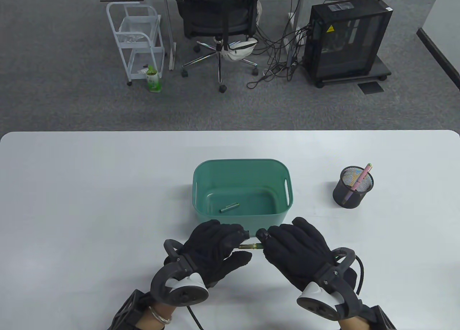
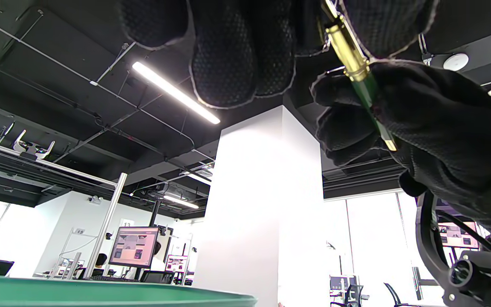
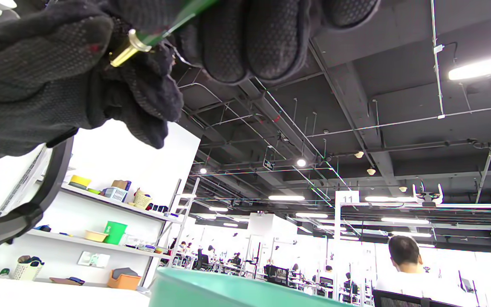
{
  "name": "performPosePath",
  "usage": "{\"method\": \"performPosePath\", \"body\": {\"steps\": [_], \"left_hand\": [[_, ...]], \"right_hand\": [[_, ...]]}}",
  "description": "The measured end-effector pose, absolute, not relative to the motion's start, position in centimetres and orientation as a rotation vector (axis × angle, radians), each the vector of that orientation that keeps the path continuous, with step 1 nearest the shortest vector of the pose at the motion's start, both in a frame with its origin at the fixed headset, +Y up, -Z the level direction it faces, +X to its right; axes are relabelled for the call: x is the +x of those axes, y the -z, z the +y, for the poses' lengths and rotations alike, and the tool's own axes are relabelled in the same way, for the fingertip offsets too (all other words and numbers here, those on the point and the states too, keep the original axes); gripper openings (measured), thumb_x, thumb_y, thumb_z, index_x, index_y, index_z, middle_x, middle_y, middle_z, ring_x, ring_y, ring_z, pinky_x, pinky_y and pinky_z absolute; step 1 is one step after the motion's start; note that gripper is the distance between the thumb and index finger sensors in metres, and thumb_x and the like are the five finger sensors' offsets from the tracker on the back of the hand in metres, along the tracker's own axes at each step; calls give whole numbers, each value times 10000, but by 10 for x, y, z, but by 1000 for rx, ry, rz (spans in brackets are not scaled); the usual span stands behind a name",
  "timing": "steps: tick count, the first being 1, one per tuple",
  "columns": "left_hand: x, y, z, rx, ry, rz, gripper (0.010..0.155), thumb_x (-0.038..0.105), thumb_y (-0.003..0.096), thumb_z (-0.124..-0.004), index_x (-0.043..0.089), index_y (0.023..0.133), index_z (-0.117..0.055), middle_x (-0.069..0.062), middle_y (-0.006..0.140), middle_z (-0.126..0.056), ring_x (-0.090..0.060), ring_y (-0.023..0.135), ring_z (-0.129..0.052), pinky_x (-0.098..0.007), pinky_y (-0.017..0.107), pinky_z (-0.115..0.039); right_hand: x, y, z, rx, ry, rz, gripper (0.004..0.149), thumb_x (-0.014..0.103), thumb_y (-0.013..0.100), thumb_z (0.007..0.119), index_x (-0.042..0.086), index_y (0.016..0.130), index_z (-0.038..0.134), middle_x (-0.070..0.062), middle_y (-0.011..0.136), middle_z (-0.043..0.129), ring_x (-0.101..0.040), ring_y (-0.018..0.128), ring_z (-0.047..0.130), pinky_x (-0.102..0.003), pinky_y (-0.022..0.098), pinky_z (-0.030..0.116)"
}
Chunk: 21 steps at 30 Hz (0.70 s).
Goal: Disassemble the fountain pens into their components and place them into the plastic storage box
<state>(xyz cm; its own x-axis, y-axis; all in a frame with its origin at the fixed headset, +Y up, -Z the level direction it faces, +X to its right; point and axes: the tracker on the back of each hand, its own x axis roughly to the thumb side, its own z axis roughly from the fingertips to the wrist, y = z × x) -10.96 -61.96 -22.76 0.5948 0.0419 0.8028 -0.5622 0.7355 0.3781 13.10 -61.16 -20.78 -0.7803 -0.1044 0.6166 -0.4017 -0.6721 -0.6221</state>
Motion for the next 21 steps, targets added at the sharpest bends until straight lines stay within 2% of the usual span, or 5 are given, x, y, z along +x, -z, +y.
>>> {"method": "performPosePath", "body": {"steps": [8,21], "left_hand": [[-107,227,-620,660,-363,-874,445,479,652,-710,165,967,-717,-37,904,-915,-212,749,-957,-480,702,-704],[-107,228,-620,661,-376,-869,462,488,663,-629,127,866,-834,-42,745,-1013,-205,607,-1021,-464,636,-758]], "right_hand": [[131,208,-612,954,-2551,-1178,451,459,553,672,315,960,801,78,893,851,-120,804,850,-463,766,602],[130,207,-612,964,-2556,-1180,450,459,553,671,315,959,802,79,892,852,-120,802,853,-464,765,603]]}}
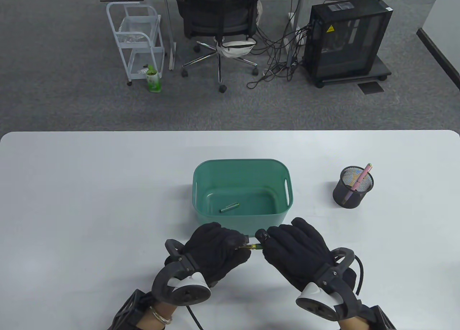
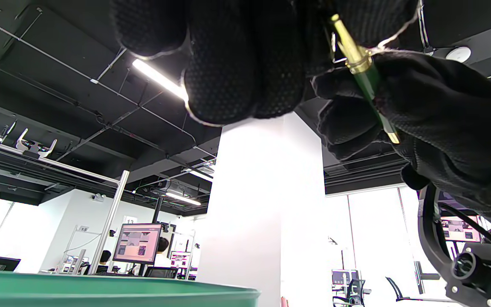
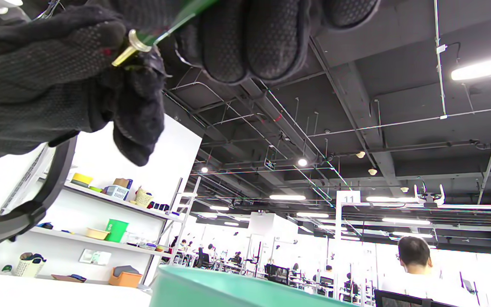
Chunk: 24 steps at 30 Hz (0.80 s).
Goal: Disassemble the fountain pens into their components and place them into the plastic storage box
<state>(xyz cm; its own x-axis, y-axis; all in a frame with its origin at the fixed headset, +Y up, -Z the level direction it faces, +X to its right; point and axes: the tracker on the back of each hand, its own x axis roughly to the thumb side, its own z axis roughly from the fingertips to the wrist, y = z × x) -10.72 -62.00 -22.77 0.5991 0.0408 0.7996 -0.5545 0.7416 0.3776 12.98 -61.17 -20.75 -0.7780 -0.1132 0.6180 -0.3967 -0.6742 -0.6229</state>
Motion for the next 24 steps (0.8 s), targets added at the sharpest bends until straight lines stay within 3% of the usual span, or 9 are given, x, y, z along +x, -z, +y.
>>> {"method": "performPosePath", "body": {"steps": [14,20,24], "left_hand": [[-109,229,-620,673,-397,-863,518,484,668,-567,121,746,-928,-31,589,-1078,-201,468,-1061,-449,557,-804],[-109,229,-620,660,-391,-852,573,547,664,-552,118,922,-831,-67,772,-1012,-241,638,-1011,-488,639,-745],[-110,229,-620,667,-381,-844,597,585,635,-639,129,1013,-717,-74,886,-940,-240,710,-975,-493,677,-715]], "right_hand": [[128,207,-612,976,-2558,-1178,449,460,554,671,317,959,802,79,893,851,-119,802,853,-463,765,604],[129,208,-612,969,-2558,-1175,450,460,553,671,316,959,802,80,893,851,-120,803,852,-462,765,604],[129,208,-612,967,-2561,-1175,451,461,553,671,316,959,801,79,893,851,-120,803,852,-462,765,604]]}}
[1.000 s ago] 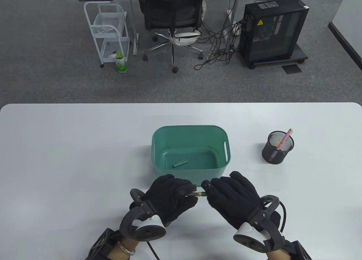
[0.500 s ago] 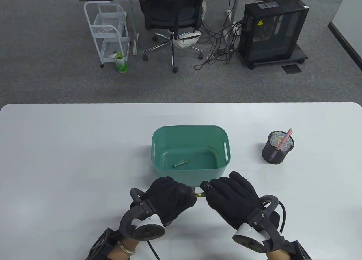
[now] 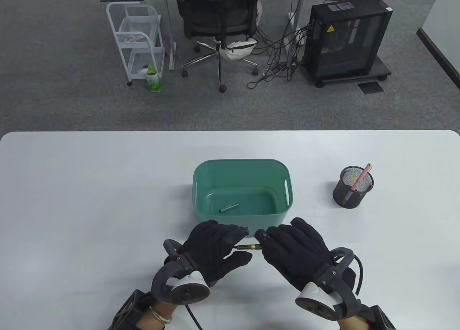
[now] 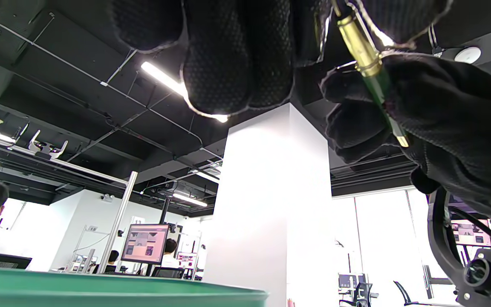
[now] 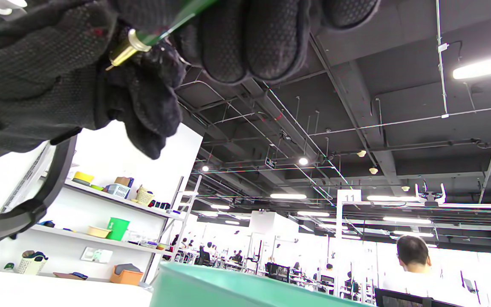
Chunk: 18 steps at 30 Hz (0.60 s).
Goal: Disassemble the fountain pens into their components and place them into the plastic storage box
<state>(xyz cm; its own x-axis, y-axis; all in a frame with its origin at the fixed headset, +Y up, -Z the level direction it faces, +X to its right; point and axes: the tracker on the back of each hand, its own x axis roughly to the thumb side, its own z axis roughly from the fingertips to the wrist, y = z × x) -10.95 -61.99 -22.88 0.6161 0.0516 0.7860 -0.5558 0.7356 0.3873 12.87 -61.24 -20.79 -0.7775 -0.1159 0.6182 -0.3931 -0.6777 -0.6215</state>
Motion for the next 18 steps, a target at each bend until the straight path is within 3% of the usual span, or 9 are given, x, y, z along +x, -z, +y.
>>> {"method": "performPosePath", "body": {"steps": [7,18], "left_hand": [[-108,227,-620,666,-358,-853,527,532,632,-722,151,994,-678,-47,926,-892,-214,751,-950,-483,706,-696],[-106,226,-620,676,-357,-859,449,495,647,-705,148,927,-749,-34,834,-954,-201,693,-982,-474,685,-718]], "right_hand": [[129,208,-612,964,-2562,-1178,451,460,553,671,315,959,803,79,892,852,-120,801,853,-463,764,604],[129,208,-612,964,-2559,-1182,450,458,553,672,313,958,804,78,892,851,-121,801,853,-463,765,604]]}}
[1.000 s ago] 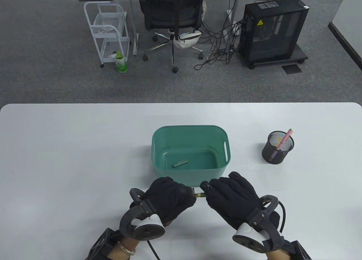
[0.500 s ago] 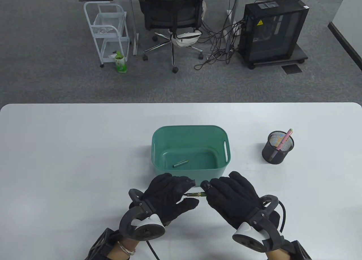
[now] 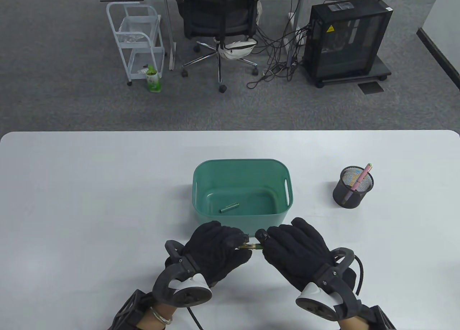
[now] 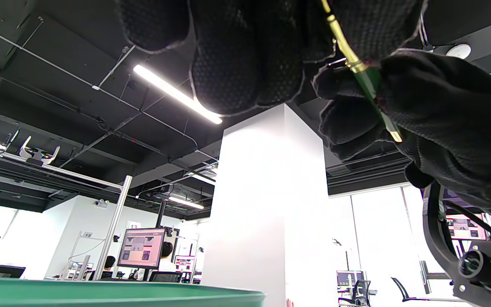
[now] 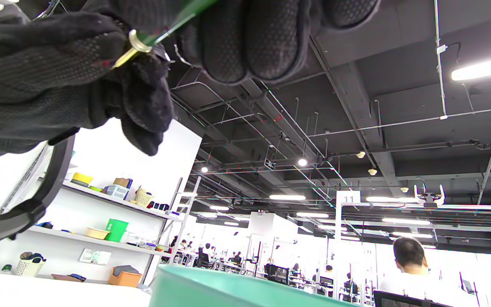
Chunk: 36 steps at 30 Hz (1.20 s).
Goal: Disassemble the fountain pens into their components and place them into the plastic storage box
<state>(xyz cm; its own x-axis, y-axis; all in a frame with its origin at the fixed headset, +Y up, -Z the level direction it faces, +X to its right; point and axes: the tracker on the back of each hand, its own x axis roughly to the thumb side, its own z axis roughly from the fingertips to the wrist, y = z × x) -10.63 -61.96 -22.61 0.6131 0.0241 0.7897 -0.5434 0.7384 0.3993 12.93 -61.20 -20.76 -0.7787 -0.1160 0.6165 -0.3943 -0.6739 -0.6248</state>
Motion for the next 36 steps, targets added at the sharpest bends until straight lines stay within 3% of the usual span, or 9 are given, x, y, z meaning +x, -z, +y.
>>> {"method": "performPosePath", "body": {"steps": [29,36], "left_hand": [[-107,228,-620,675,-382,-861,516,487,671,-550,125,746,-911,-22,585,-1069,-198,468,-1054,-453,576,-793],[-107,229,-621,657,-375,-855,549,518,670,-533,125,855,-869,-40,696,-1039,-222,579,-1029,-475,623,-760]], "right_hand": [[128,206,-613,981,-2561,-1183,451,461,553,672,316,959,802,80,892,852,-119,801,854,-462,764,606],[128,206,-612,974,-2559,-1182,451,460,552,672,315,959,802,79,892,852,-119,801,853,-463,765,604]]}}
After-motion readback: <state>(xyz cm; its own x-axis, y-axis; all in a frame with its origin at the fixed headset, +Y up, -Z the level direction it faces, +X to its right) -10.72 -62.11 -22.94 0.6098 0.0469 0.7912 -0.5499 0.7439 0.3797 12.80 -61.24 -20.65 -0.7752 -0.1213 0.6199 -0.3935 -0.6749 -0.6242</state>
